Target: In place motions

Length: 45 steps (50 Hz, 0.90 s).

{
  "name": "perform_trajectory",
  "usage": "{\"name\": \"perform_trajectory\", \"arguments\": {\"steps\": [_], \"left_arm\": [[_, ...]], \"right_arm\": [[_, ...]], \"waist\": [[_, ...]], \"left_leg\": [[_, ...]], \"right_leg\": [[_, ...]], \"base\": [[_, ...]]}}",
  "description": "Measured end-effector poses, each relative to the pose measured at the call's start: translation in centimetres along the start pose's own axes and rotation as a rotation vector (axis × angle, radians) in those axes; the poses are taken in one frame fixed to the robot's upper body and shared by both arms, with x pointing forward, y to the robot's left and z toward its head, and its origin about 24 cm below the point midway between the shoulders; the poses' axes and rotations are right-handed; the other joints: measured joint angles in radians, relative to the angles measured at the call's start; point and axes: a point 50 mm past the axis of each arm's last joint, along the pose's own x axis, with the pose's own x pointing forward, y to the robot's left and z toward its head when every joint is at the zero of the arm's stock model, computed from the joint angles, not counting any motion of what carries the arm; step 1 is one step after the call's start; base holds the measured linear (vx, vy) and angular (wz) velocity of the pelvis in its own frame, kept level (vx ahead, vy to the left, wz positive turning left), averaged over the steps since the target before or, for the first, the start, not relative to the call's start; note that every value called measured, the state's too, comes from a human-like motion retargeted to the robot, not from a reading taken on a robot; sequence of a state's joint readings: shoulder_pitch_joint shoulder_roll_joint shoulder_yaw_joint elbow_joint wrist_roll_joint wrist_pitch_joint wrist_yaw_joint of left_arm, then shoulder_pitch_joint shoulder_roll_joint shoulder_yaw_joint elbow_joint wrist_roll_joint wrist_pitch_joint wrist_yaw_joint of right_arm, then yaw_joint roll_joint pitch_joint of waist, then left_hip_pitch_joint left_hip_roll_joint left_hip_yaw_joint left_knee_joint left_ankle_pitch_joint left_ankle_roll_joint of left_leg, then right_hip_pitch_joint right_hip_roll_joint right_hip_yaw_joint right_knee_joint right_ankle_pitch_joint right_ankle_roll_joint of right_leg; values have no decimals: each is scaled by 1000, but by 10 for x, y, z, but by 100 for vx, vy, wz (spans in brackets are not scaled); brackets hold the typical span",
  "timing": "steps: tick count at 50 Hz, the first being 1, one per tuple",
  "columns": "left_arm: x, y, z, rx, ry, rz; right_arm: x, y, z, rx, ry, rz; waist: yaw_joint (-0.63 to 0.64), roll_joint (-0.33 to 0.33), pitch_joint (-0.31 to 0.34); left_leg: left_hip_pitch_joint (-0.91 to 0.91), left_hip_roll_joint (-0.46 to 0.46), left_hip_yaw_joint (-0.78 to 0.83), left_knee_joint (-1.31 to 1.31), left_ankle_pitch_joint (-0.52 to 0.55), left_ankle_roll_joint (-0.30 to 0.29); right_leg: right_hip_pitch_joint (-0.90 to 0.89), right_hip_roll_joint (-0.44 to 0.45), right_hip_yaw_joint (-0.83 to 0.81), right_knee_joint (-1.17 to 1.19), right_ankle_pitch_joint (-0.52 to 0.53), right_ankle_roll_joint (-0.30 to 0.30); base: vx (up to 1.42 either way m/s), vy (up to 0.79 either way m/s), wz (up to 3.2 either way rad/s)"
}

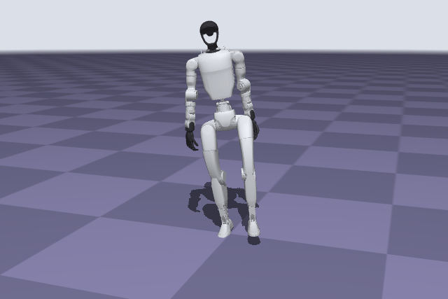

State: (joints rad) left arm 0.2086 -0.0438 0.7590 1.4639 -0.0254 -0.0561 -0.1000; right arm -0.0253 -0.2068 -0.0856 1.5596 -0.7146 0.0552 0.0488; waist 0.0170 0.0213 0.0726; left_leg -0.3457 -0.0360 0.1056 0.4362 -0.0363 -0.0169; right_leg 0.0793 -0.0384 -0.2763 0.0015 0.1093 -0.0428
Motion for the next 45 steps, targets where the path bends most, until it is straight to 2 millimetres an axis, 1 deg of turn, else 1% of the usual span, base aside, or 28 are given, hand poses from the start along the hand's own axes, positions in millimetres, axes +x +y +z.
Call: {"name": "perform_trajectory", "arguments": {"steps": [5,7,10,15,17,20,22,23,25,27,30,33,35,37,38,40,42,43,45], "left_arm": [[-1,6,0,102,10,-3],[-2,10,-6,131,36,3],[-4,15,-21,149,96,12],[-9,22,-47,143,202,27],[-13,27,-58,141,242,35],[-15,32,-66,136,272,45],[-16,33,-68,134,278,47],[-17,35,-70,130,278,53],[-15,34,-64,134,270,51],[-13,33,-55,136,244,48],[-9,29,-39,149,192,39],[-5,22,-18,176,122,22],[-3,20,-8,199,80,15],[-2,17,6,231,40,-6],[-1,15,10,244,29,-16],[-1,10,20,281,8,-50],[0,4,28,311,-3,-76],[0,0,34,326,-15,-85],[1,-6,46,363,-44,-97]], "right_arm": [[0,-3,2,-1,0,-5],[0,-3,2,-9,2,-6],[0,-2,3,-18,-3,-4],[0,-2,8,-46,-18,0],[0,0,7,-56,-20,2],[0,3,4,-60,-18,7],[1,4,-1,-57,-7,12],[1,9,-6,-57,4,18],[1,8,-11,-47,26,20],[1,9,-20,-39,56,22],[0,11,-30,-27,92,24],[0,12,-35,-17,112,26],[0,16,-39,-16,121,28],[0,15,-40,-13,124,23],[0,14,-41,-13,125,21],[0,14,-44,-10,134,20],[-1,14,-44,-3,141,20],[0,14,-41,8,136,17],[0,16,-37,39,120,16]], "waist": [[102,33,104],[142,35,134],[198,24,171],[238,4,203],[229,6,193],[198,17,164],[180,25,140],[179,20,124],[144,40,93],[115,43,55],[75,35,13],[29,21,-18],[3,7,-49],[-26,22,-59],[-32,33,-63],[-70,65,-86],[-112,69,-110],[-129,71,-120],[-134,78,-121]], "left_leg": [[-124,98,-32,-225,-2,-149],[-178,132,-51,-277,-17,-192],[-258,179,-79,-280,-33,-229],[-305,231,-68,-229,-34,-245],[-294,233,-56,-222,-29,-245],[-255,228,-24,-222,-24,-240],[-216,209,-17,-220,-22,-223],[-170,193,2,-228,-16,-208],[-145,164,-18,-197,-9,-184],[-85,120,-25,-158,8,-142],[2,60,-16,-91,24,-64],[100,13,3,-42,29,32],[184,-20,16,-80,21,66],[268,-21,47,-156,-85,58],[296,-16,58,-207,-102,44],[344,-7,35,-361,-40,37],[344,-1,3,-416,7,15],[333,-5,-10,-432,20,13],[316,-12,-17,-437,30,28]], "right_leg": [[42,43,40,-2,7,-22],[57,44,57,-3,9,-28],[68,28,88,1,8,-38],[68,-1,137,18,1,-52],[66,-1,141,20,-1,-51],[59,12,129,18,-5,-49],[53,18,120,13,-7,-44],[51,12,125,10,-7,-39],[38,27,92,6,-9,-34],[21,24,71,2,-11,-25],[-1,10,45,0,-14,-13],[-13,-9,19,1,-21,0],[-24,-23,10,1,-26,8],[-20,-8,-6,6,-38,13],[-17,4,-7,7,-42,13],[-13,30,-25,5,-50,20],[-21,21,-52,2,-55,27],[-31,18,-64,0,-56,31],[-38,19,-73,-3,-54,38]], "base": [[-12,-7,-53],[-5,-7,-63],[-6,-6,-70],[-5,-2,-57],[5,5,-11],[6,3,23],[7,5,22],[10,8,25],[9,8,69],[11,8,73],[10,7,55],[11,7,52],[14,7,43],[19,14,30],[22,16,21],[23,15,42],[9,13,72],[-2,11,61],[0,11,34]]}}
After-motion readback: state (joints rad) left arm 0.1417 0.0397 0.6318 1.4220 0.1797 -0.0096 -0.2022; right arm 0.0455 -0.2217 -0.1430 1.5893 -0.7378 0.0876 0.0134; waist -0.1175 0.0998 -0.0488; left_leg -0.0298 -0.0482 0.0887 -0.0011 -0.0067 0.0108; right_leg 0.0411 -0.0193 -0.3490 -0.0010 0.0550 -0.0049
